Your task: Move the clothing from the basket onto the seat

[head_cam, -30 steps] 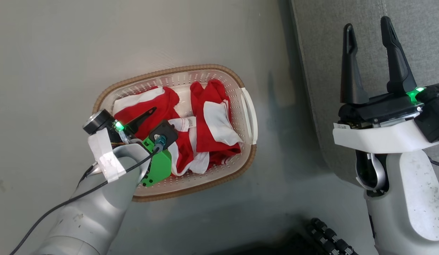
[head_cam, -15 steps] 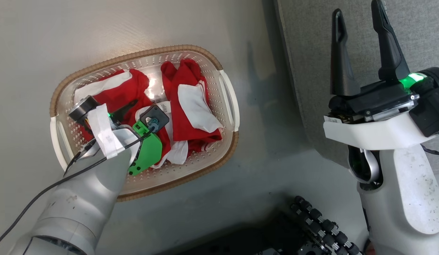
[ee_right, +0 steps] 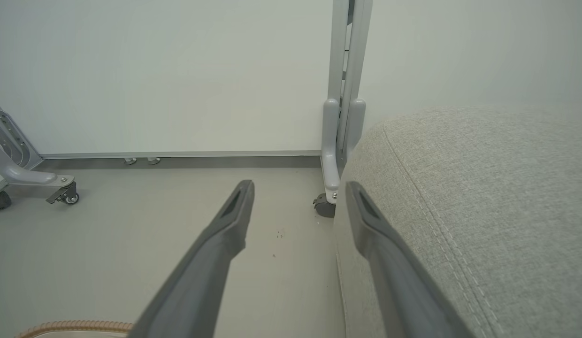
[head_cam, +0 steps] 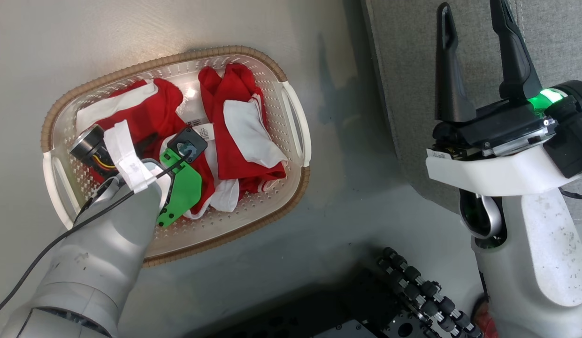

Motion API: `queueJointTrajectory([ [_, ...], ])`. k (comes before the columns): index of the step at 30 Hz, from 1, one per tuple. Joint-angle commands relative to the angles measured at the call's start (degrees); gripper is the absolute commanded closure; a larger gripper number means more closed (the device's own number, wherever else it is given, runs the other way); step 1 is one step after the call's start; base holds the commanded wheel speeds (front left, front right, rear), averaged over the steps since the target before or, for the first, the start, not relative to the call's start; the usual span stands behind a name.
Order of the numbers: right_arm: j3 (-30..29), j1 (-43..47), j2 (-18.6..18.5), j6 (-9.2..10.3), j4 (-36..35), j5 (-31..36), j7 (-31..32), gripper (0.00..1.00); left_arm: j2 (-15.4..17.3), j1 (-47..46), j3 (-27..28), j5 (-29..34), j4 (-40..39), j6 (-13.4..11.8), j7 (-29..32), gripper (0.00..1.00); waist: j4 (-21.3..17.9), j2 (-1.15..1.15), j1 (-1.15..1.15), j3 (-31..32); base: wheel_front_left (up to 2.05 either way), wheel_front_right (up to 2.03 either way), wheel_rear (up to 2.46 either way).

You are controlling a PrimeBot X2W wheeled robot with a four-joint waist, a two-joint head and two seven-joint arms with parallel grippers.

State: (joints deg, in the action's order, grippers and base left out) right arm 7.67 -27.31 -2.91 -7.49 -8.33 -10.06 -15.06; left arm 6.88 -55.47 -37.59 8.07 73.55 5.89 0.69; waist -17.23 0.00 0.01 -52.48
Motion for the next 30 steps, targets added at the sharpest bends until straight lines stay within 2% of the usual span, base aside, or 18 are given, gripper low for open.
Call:
queueJointTrajectory([
  [1,0.1,-0.8,0.0,0.00,-0.2,-0.4,-0.2,0.00,0.7,-1.1,0.0,-0.5,0.1,0.1,-0.2,0.00,-0.3,0.00,-0.01,-0.4,0.00,0.00,0.00],
  [12,0.6,-1.3,0.0,0.00,-0.5,-0.9,-0.2,0.00,0.9,-1.7,-0.8,-2.8,0.2,1.2,2.1,0.00,-1.1,0.00,-0.01,-2.2,0.00,0.00,0.00],
  [13,0.7,-1.4,0.0,0.00,-0.5,-0.9,-0.2,0.00,0.9,-1.8,-1.0,-2.9,0.2,1.3,2.1,0.06,-1.2,0.00,-0.01,-2.3,0.00,0.00,0.00],
  [14,0.8,-1.4,0.0,0.00,-0.6,-0.9,-0.2,0.00,0.9,-1.9,-1.1,-2.9,0.2,1.3,1.9,0.45,-1.2,0.00,-0.01,-2.4,0.00,0.00,0.00],
  [15,0.8,-1.5,0.0,0.00,-0.6,-0.9,-0.2,0.00,0.9,-2.0,-1.3,-2.9,0.2,1.4,1.7,0.79,-1.3,0.00,-0.01,-2.5,0.00,0.00,0.00],
  [16,0.9,-1.6,0.0,0.00,-0.6,-0.9,-0.2,0.00,1.0,-2.0,-1.4,-3.1,0.2,1.5,1.6,1.00,-1.3,0.00,-0.01,-2.6,0.00,0.00,0.00],
  [24,0.7,-1.5,0.0,0.00,-0.2,-0.5,-0.2,0.00,0.8,-1.2,-2.2,-5.1,0.2,1.6,-1.1,1.00,-1.1,0.00,-0.01,-1.2,0.00,0.00,0.00],
  [30,0.6,-0.4,0.0,0.00,0.7,0.1,-0.2,0.00,-0.1,1.6,-1.5,-7.1,0.3,1.6,-4.2,1.00,-0.2,0.00,-0.01,3.2,0.00,0.00,0.00],
])
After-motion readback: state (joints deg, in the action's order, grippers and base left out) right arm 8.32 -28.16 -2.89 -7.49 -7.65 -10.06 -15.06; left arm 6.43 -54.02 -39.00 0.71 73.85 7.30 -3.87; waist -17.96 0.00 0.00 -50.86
